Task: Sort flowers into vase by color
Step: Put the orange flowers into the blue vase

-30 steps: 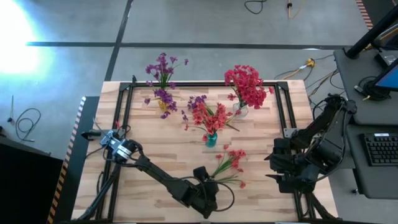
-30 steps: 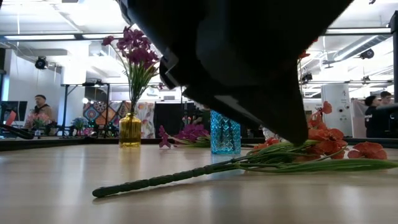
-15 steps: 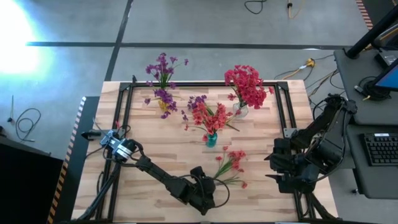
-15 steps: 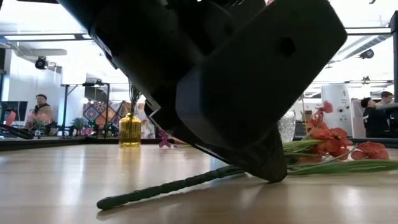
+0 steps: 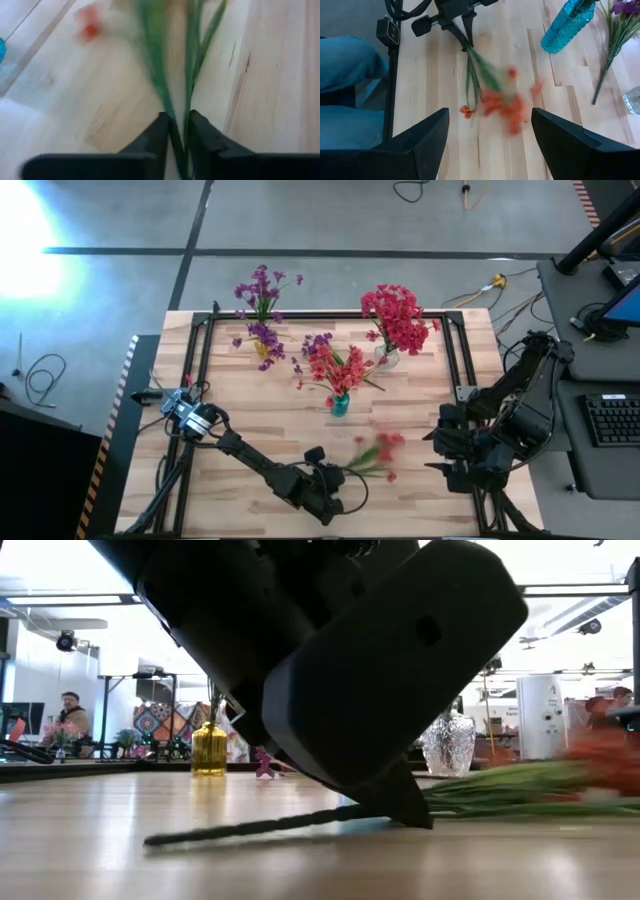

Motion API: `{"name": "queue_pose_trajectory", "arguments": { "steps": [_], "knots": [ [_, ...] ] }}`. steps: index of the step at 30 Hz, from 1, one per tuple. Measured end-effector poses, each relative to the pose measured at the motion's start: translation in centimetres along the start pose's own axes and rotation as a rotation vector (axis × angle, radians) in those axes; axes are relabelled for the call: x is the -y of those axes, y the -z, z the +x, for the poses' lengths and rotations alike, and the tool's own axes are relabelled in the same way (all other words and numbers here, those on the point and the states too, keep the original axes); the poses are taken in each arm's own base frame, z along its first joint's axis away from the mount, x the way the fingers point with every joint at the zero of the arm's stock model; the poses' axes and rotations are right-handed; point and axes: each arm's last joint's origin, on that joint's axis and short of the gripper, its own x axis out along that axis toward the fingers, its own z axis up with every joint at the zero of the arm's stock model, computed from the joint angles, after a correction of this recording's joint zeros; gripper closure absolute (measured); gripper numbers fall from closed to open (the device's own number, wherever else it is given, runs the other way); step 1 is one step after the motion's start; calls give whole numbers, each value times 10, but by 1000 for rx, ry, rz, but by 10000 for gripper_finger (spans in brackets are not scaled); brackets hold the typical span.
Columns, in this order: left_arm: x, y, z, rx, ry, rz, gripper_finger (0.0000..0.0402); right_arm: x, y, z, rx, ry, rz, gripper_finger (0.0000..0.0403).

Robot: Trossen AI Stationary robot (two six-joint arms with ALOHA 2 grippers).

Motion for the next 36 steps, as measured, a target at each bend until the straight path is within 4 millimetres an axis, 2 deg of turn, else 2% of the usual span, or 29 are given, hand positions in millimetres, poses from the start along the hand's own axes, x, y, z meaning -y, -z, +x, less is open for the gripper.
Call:
{"name": "queue_pose_trajectory", "arguments": {
  "steps": [3,8,13,18,23,29,36],
  "knots": [
    [0,0,0,-2,-3,-10,395,0,0,0,0,0,0,129],
    [0,1,-1,13,-19,-55,399,0,0,0,12,6,-6,129],
    [2,2,-16,24,-29,7,401,-2,-3,3,98,41,-56,129],
    [-3,-10,-46,21,-27,20,401,-5,-13,5,266,132,-100,129],
    [-10,-20,-80,17,-30,54,401,-16,-3,5,288,86,-140,129],
    [-16,-33,-125,59,27,65,401,-24,19,27,308,95,-153,129],
    [-28,-36,-161,187,-3,9,402,-28,38,56,326,67,-121,129]
  ]
}}
